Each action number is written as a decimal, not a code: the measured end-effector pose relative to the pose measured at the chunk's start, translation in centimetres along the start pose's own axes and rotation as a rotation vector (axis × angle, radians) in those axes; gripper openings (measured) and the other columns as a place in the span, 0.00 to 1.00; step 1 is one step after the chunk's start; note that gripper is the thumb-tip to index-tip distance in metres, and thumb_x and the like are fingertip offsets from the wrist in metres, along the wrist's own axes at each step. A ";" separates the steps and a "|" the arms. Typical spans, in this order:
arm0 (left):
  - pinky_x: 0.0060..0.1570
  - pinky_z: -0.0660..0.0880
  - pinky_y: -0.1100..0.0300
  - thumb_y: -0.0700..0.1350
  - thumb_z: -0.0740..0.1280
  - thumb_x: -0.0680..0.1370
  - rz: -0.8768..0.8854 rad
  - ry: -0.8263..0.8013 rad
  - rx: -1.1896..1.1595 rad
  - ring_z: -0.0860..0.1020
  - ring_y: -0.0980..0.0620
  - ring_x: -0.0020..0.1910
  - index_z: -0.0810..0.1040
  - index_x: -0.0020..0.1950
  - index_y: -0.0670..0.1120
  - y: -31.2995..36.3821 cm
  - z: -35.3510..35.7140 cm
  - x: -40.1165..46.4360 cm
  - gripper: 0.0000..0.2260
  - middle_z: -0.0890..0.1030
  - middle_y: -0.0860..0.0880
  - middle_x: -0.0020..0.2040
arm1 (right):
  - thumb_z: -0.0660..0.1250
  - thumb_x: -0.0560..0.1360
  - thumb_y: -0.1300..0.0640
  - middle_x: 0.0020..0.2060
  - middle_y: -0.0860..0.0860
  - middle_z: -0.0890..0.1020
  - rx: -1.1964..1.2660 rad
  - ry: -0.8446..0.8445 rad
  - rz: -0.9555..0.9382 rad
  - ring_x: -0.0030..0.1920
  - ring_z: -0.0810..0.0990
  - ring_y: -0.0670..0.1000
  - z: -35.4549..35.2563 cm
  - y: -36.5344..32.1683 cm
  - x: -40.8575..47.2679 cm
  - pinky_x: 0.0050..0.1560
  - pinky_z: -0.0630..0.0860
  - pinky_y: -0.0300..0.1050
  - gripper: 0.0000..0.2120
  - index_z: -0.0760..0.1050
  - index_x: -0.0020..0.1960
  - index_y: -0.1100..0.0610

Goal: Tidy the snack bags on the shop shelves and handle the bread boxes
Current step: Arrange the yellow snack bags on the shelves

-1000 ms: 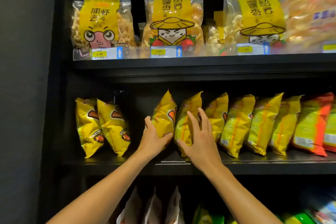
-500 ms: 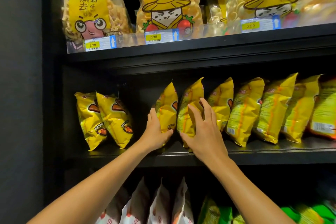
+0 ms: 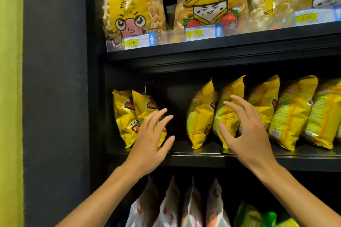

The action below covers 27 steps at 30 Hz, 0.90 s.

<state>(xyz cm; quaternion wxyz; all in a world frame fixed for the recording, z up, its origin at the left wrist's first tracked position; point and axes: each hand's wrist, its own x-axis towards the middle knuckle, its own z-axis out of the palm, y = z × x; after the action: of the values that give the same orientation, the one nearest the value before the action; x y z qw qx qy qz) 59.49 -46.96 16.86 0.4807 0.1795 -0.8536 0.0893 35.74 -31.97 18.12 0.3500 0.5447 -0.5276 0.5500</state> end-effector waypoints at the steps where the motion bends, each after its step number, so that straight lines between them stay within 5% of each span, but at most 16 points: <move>1: 0.79 0.56 0.49 0.57 0.59 0.84 -0.018 0.022 0.026 0.50 0.56 0.82 0.63 0.80 0.56 -1.1 -0.3 -1.3 0.23 0.55 0.60 0.81 | 0.74 0.76 0.52 0.75 0.43 0.69 0.027 -0.006 -0.021 0.75 0.66 0.47 0.5 -1.2 0.1 0.69 0.63 0.35 0.26 0.73 0.73 0.50; 4: 0.79 0.57 0.41 0.57 0.53 0.85 -0.100 0.062 0.096 0.53 0.52 0.82 0.69 0.78 0.55 -4.1 -0.6 -4.5 0.22 0.60 0.57 0.81 | 0.74 0.77 0.53 0.74 0.43 0.71 0.053 -0.091 -0.104 0.75 0.68 0.44 3.6 -5.3 0.2 0.70 0.61 0.26 0.27 0.72 0.74 0.50; 10: 0.80 0.46 0.40 0.57 0.44 0.87 -0.151 0.035 0.237 0.56 0.49 0.82 0.68 0.78 0.57 -5.8 0.1 -8.3 0.23 0.62 0.55 0.80 | 0.72 0.78 0.49 0.76 0.44 0.67 0.058 -0.387 0.009 0.76 0.65 0.47 11.4 -9.3 1.0 0.75 0.67 0.43 0.35 0.61 0.80 0.47; 15: 0.78 0.49 0.38 0.56 0.44 0.87 -0.205 0.049 0.270 0.67 0.46 0.75 0.71 0.74 0.54 -5.7 1.6 -9.5 0.23 0.70 0.51 0.72 | 0.74 0.77 0.43 0.77 0.54 0.61 -0.037 -0.552 0.266 0.74 0.69 0.57 16.6 -11.4 2.3 0.68 0.75 0.56 0.48 0.44 0.83 0.49; 22: 0.77 0.53 0.38 0.54 0.52 0.84 -0.183 0.102 0.321 0.70 0.44 0.70 0.73 0.70 0.52 -5.9 2.0 -9.6 0.18 0.73 0.48 0.67 | 0.73 0.78 0.48 0.69 0.54 0.75 -0.258 -0.519 0.272 0.67 0.77 0.60 18.2 -12.4 2.3 0.62 0.77 0.57 0.39 0.53 0.80 0.50; 27: 0.78 0.52 0.40 0.54 0.53 0.84 -0.176 0.124 0.272 0.69 0.45 0.71 0.74 0.70 0.51 -5.9 1.7 -9.7 0.18 0.73 0.49 0.66 | 0.74 0.77 0.52 0.72 0.48 0.74 -0.210 -0.366 0.138 0.67 0.78 0.54 14.0 -12.6 1.0 0.61 0.79 0.54 0.45 0.48 0.83 0.41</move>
<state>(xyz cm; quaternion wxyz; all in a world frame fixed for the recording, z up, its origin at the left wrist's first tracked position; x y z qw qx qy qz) 65.04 -50.86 7.58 0.5099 0.3110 -0.7833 0.1725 50.88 -43.08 19.53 0.2648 0.5583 -0.6729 0.4067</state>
